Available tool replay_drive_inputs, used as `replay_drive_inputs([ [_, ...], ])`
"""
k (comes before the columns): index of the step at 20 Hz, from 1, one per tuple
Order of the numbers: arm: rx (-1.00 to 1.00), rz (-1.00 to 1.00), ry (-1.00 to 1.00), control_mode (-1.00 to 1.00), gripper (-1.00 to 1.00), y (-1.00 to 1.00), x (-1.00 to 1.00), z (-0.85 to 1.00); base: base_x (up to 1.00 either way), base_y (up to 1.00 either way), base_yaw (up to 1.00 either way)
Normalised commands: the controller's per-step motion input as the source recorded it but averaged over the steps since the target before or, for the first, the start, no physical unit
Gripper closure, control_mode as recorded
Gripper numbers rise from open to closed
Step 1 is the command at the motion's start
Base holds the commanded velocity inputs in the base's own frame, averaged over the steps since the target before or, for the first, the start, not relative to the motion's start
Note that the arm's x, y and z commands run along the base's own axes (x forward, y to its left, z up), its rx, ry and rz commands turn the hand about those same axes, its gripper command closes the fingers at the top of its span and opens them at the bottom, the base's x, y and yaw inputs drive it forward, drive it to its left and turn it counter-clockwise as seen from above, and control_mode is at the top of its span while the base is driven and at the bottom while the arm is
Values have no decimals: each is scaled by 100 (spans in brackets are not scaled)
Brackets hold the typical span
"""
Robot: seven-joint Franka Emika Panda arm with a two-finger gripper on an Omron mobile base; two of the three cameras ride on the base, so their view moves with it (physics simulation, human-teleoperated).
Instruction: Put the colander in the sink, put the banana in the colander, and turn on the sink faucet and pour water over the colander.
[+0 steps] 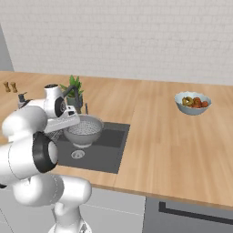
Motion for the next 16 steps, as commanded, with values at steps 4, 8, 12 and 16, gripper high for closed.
replay_drive_inputs([
  [4,0,2,0,-100,100,25,0,-62,0,0,0],
  [8,0,1,-8,-100,100,16,6,-47,0,0,0],
  [12,0,3,-4,-100,100,17,27,-34,0,0,0],
  [16,0,6,0,-100,100,17,35,-33,0,0,0],
])
